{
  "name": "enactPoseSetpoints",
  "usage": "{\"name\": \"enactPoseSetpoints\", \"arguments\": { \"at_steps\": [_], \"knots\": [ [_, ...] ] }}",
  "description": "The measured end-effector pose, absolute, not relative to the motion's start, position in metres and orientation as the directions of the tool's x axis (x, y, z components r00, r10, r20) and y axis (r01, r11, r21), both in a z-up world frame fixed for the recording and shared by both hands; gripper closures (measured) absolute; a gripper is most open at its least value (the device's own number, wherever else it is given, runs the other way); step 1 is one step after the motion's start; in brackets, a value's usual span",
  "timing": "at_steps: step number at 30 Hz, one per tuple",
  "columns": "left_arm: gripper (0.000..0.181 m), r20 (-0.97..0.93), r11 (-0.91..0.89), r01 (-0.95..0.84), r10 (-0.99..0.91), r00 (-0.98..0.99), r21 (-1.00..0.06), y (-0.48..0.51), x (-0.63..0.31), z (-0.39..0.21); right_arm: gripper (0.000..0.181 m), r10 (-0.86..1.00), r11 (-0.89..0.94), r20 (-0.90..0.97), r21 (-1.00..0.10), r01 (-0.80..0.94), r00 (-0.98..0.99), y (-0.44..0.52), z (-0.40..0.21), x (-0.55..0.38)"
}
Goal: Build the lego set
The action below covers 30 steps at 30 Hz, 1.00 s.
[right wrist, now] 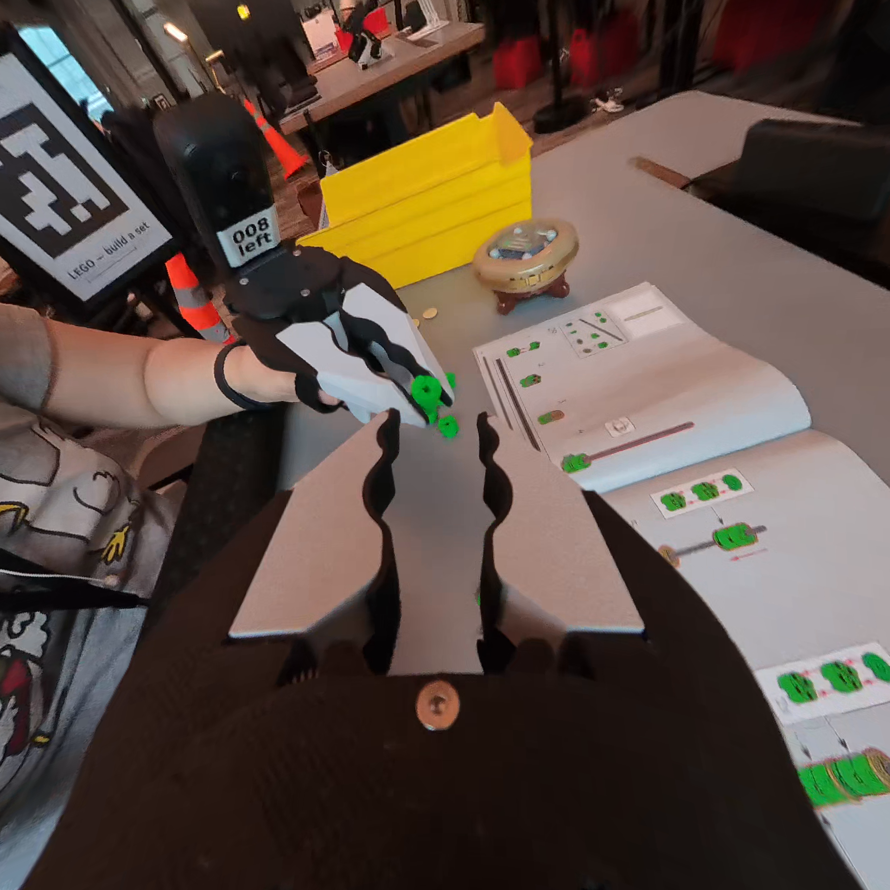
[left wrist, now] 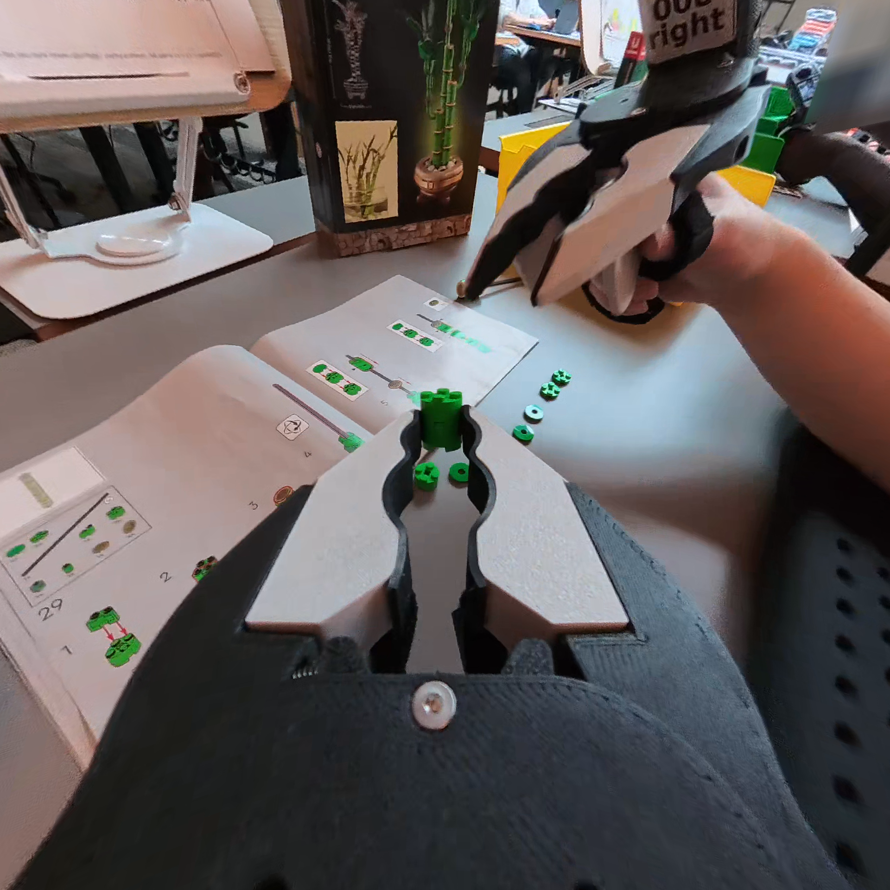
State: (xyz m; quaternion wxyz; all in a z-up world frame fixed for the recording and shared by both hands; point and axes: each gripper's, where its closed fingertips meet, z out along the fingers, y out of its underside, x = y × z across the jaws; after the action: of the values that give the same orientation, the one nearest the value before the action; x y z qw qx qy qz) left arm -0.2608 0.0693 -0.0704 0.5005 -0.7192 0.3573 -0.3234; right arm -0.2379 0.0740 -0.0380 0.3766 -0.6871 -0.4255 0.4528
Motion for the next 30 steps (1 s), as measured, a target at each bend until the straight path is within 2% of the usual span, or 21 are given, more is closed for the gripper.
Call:
{"name": "enactPoseSetpoints", "arguments": {
  "at_steps": [2,8,13,17,21,23,28,30],
  "knots": [
    [0.167,0.100,-0.237,-0.199,-0.844,0.527,-0.951,0.066,-0.258,-0.070,0.149,0.928,-0.349,-0.308,-0.914,0.205,0.207,0.071,-0.033,-0.251],
    [0.167,-0.041,-0.146,-0.286,-0.829,0.558,-0.947,0.070,-0.261,-0.072,0.146,0.833,-0.550,-0.519,-0.812,0.196,0.190,0.068,-0.048,-0.270],
    [0.167,-0.085,-0.115,-0.316,-0.827,0.555,-0.942,0.067,-0.259,-0.072,0.150,0.787,-0.616,-0.588,-0.759,0.211,0.185,0.069,-0.061,-0.274],
    [0.167,-0.104,-0.122,-0.361,-0.831,0.547,-0.925,0.067,-0.258,-0.080,0.167,0.802,-0.598,-0.570,-0.763,0.245,0.180,0.067,-0.068,-0.275],
    [0.167,-0.119,-0.139,-0.423,-0.840,0.529,-0.896,0.068,-0.259,-0.093,0.166,0.812,-0.584,-0.544,-0.760,0.287,0.212,0.068,-0.080,-0.277],
    [0.167,-0.128,-0.136,-0.440,-0.844,0.520,-0.888,0.067,-0.258,-0.096,0.156,0.777,-0.629,-0.586,-0.719,0.294,0.229,0.068,-0.087,-0.277],
    [0.167,-0.172,-0.107,-0.470,-0.841,0.513,-0.876,0.065,-0.254,-0.099,0.164,0.770,-0.637,-0.591,-0.704,0.314,0.238,0.066,-0.085,-0.275],
    [0.161,-0.139,-0.113,-0.438,-0.853,0.503,-0.892,0.062,-0.251,-0.095,0.167,0.767,-0.642,-0.595,-0.707,0.297,0.240,0.066,-0.080,-0.273]
  ]
}}
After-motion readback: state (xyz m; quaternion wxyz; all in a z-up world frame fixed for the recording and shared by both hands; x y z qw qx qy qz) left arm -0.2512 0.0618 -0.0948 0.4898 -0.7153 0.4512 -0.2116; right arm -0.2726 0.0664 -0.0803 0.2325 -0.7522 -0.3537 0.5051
